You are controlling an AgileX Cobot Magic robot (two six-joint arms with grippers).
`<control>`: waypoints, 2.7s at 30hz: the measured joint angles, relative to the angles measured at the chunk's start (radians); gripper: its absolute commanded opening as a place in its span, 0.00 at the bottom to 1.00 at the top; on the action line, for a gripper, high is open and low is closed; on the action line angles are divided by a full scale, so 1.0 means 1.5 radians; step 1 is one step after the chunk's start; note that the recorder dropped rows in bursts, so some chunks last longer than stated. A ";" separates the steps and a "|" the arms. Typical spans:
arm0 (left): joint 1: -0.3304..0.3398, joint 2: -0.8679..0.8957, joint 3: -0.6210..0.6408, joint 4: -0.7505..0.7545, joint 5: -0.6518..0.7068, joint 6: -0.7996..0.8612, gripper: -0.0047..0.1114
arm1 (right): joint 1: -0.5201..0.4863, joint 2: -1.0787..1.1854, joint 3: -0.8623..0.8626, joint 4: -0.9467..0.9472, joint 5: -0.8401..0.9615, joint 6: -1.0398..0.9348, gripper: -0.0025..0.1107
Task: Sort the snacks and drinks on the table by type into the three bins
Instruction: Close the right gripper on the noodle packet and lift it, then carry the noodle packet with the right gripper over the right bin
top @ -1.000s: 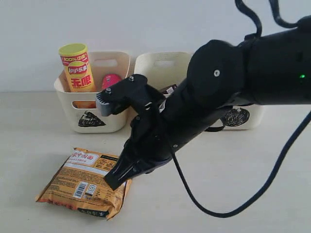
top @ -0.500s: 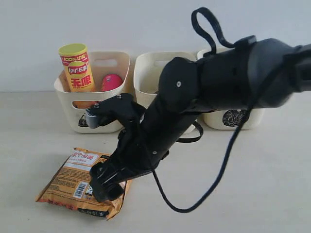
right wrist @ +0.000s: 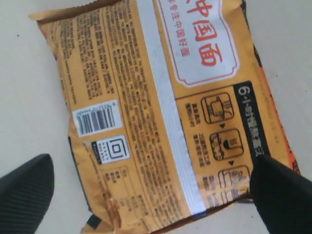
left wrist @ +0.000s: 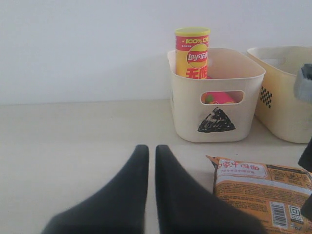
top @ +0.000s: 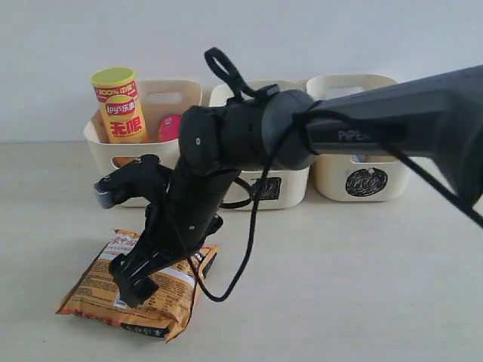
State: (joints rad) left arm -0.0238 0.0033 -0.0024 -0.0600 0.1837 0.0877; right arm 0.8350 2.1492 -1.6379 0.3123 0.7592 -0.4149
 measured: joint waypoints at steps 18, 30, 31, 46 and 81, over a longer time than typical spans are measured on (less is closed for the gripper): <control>0.000 0.000 0.000 0.000 0.000 0.000 0.08 | 0.036 0.100 -0.083 -0.149 -0.002 0.090 0.65; 0.000 0.000 0.000 0.000 0.000 0.000 0.08 | 0.035 0.092 -0.086 -0.157 0.052 0.096 0.02; 0.000 0.000 0.000 0.000 0.000 0.000 0.08 | 0.035 0.089 -0.084 -0.157 0.061 0.096 0.02; 0.000 0.000 0.000 0.000 0.000 0.000 0.08 | 0.004 -0.024 -0.077 -0.110 0.155 0.065 0.02; 0.000 0.000 0.000 0.000 0.003 0.000 0.08 | -0.439 -0.257 -0.076 -0.146 0.056 0.088 0.02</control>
State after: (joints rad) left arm -0.0238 0.0033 -0.0024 -0.0600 0.1878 0.0877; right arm 0.1769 1.7637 -1.7524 0.0939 0.8439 -0.2833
